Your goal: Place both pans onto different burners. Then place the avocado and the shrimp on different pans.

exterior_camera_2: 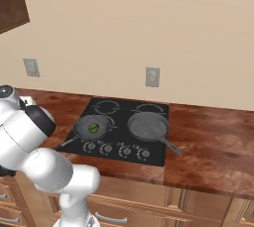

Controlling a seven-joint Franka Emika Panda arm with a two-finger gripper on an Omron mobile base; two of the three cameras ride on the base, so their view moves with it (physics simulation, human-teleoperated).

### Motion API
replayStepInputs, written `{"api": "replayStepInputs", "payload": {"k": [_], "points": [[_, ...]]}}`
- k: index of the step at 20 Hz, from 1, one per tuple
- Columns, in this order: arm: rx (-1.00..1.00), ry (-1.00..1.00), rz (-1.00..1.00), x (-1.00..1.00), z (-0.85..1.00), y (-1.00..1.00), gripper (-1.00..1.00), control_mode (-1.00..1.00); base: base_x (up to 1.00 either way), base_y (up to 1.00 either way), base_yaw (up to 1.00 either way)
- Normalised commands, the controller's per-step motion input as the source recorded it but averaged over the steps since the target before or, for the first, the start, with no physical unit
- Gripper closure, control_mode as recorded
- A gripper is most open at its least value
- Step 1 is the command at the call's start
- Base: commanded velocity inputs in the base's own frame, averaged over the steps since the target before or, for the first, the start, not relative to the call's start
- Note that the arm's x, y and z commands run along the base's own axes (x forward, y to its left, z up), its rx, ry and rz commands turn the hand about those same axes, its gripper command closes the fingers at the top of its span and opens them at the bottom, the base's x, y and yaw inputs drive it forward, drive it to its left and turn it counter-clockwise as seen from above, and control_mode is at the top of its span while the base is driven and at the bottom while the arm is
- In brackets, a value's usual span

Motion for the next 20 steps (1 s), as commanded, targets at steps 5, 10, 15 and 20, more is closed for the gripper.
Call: {"api": "replayStepInputs", "payload": {"k": [5, 10, 15, 20], "points": [[0.03, 0.0, 0.02, 0.0, 0.03, 0.19, -1.0, -1.0, 0.0, 0.0, 0.0], [0.02, 0.0, 0.05, -0.01, 0.0, 0.27, -1.0, -1.0, 0.0, 0.0, 0.0], [0.02, 0.0, 0.05, -0.08, 0.0, 0.29, -1.0, -1.0, 0.0, 0.0, 0.0], [0.01, 0.0, 0.04, -0.1, 0.0, 0.27, -1.0, -1.0, 0.0, 0.0, 0.0]]}}
